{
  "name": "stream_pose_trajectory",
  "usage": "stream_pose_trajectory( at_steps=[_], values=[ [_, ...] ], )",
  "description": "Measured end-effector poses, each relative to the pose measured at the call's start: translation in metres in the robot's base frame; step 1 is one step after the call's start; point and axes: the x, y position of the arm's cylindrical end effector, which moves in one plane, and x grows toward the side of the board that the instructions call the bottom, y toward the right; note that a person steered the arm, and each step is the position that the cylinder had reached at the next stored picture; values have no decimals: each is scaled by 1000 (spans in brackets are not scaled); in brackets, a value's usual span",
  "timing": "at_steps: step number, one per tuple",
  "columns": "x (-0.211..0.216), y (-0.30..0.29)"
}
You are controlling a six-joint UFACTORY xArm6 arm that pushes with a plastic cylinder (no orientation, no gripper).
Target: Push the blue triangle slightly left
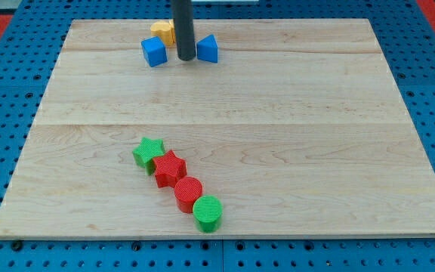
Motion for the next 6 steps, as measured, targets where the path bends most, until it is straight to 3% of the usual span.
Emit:
stream_pose_trajectory(
  at_steps=[1,3,4,5,6],
  values=[
    [16,73],
    [-41,24],
    [-62,15],
    [-103,56],
    [-117,18]
  ],
)
